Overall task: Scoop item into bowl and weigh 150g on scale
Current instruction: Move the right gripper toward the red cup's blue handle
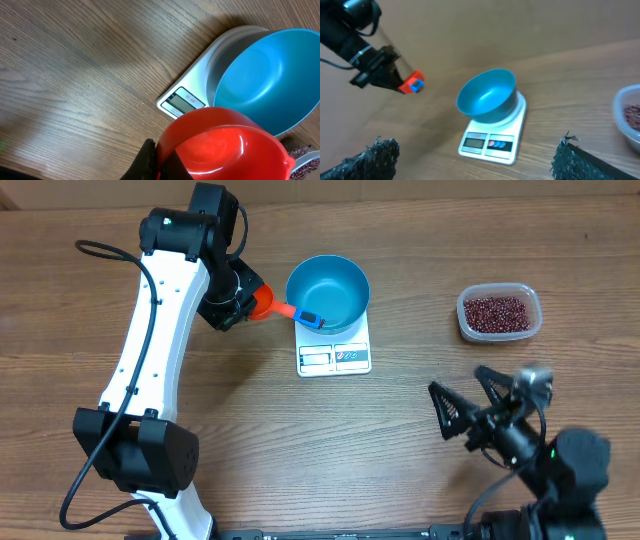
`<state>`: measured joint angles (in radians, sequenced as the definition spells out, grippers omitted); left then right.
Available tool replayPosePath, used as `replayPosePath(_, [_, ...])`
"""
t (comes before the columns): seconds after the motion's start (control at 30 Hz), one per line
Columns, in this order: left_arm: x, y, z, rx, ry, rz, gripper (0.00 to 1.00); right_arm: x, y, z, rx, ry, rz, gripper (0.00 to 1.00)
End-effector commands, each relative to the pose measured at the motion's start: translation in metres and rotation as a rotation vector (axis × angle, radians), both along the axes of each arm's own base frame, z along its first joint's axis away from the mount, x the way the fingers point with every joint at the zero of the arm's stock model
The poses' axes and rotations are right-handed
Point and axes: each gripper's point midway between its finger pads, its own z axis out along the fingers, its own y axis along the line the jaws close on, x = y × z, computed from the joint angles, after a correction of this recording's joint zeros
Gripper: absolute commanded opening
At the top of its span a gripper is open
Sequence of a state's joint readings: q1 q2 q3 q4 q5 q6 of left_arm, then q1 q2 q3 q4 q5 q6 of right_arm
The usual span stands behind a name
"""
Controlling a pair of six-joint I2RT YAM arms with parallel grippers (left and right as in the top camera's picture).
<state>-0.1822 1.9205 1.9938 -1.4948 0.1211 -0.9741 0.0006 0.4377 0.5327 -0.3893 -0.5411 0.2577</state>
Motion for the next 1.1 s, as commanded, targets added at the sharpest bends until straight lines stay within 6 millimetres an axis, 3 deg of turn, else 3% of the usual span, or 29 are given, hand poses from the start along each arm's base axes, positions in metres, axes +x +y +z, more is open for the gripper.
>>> replayPosePath(0.0, [0.0, -0.005, 0.016, -0.031, -0.038, 0.013, 0.04, 0.0, 0.026, 0.024, 0.053, 0.032, 0.186, 1.0])
replayPosePath(0.23, [-0.002, -0.019, 0.018, -0.075, -0.038, -0.012, 0.04, 0.001, 0.062, 0.06, 0.161, -0.051, 0.525, 1.0])
replayPosePath(0.4, [0.002, -0.039, 0.02, -0.086, -0.074, -0.052, 0.04, 0.013, 0.066, 0.076, 0.403, 0.138, 0.548, 1.0])
replayPosePath(0.53, [0.007, -0.064, 0.023, -0.102, -0.128, -0.109, 0.04, 0.025, 0.066, 0.071, 0.53, 0.295, 0.52, 1.0])
replayPosePath(0.7, [0.008, -0.097, 0.028, -0.129, -0.171, -0.134, 0.04, 0.035, 0.066, 0.056, 0.56, 0.374, 0.5, 1.0])
replayPosePath(1.07, [-0.014, -0.136, 0.03, -0.229, -0.094, -0.059, 0.04, 0.064, 0.06, 0.017, 0.549, 0.453, 0.397, 1.0])
